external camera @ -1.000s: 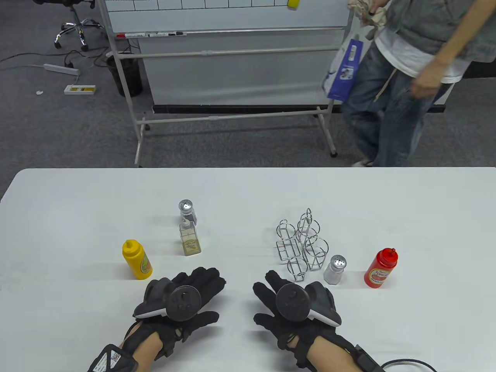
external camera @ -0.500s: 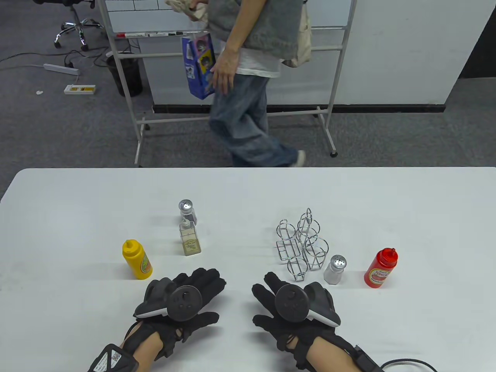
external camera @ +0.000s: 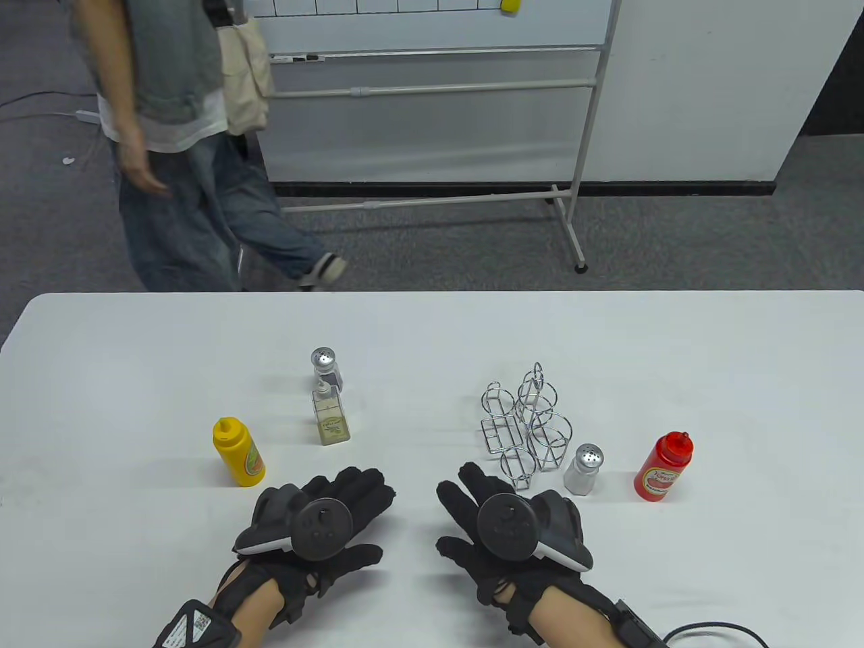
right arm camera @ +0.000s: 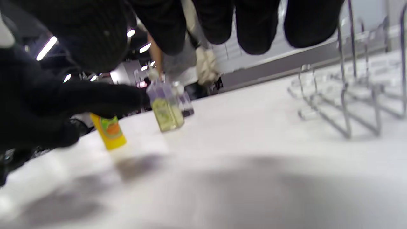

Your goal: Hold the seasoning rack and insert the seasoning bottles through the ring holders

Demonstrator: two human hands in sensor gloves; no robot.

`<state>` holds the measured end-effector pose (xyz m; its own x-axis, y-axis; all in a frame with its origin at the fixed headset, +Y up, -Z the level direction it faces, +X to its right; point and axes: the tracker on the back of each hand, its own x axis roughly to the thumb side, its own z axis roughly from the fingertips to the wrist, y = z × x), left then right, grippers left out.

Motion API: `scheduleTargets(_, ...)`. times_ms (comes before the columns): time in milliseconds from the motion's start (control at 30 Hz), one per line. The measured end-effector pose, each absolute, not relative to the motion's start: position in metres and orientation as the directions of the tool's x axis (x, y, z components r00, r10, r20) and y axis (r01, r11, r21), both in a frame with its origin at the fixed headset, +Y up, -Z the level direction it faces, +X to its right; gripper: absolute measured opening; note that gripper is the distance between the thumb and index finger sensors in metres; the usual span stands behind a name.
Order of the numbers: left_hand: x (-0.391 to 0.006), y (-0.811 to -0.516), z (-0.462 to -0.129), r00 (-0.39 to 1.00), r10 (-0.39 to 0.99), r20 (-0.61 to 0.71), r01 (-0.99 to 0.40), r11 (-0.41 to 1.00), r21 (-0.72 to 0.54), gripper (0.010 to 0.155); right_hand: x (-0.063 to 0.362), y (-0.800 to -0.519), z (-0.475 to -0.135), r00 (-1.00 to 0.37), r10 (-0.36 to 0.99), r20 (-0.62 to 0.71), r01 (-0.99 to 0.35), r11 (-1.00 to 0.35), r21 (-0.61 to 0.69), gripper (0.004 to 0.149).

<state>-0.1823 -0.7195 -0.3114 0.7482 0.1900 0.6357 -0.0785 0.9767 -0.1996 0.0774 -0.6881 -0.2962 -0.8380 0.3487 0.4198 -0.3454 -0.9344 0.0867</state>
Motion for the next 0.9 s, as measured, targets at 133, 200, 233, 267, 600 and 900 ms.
scheduleTargets(133, -0.183, -0.719, -0.311, 0.749, 0.189, 0.636, -0.081, 0.977, -0.195, 0.081, 0.089, -0.645, -0.308, -0.865, 0.333, 0.376, -0.398, -0.911, -0.108, 0.079)
scheduleTargets(200, -0.183, -0.719, -0.312, 0.749, 0.191, 0.634, -0.084, 0.977, -0.195, 0.081, 0.098, -0.626, -0.319, -0.879, 0.343, 0.331, -0.422, -0.883, -0.207, 0.080)
scheduleTargets(233, -0.183, -0.719, -0.312, 0.750, 0.192, 0.633, -0.085, 0.977, -0.195, 0.081, 0.103, -0.617, -0.326, -0.886, 0.352, 0.303, -0.431, -0.867, -0.250, 0.080)
scheduleTargets(267, -0.184, -0.719, -0.312, 0.751, 0.192, 0.632, -0.086, 0.977, -0.194, 0.081, 0.109, -0.610, -0.334, -0.889, 0.368, 0.271, -0.439, -0.852, -0.285, 0.081)
scheduleTargets(600, -0.187, -0.719, -0.313, 0.760, 0.196, 0.619, -0.089, 0.976, -0.200, 0.081, 0.161, -0.614, -0.406, -0.861, 0.476, -0.178, -0.417, -0.862, -0.288, 0.081)
scheduleTargets(900, -0.188, -0.720, -0.314, 0.766, 0.192, 0.614, -0.082, 0.976, -0.203, 0.081, 0.151, -0.649, -0.427, -0.798, 0.470, -0.377, -0.429, -0.883, -0.192, 0.059)
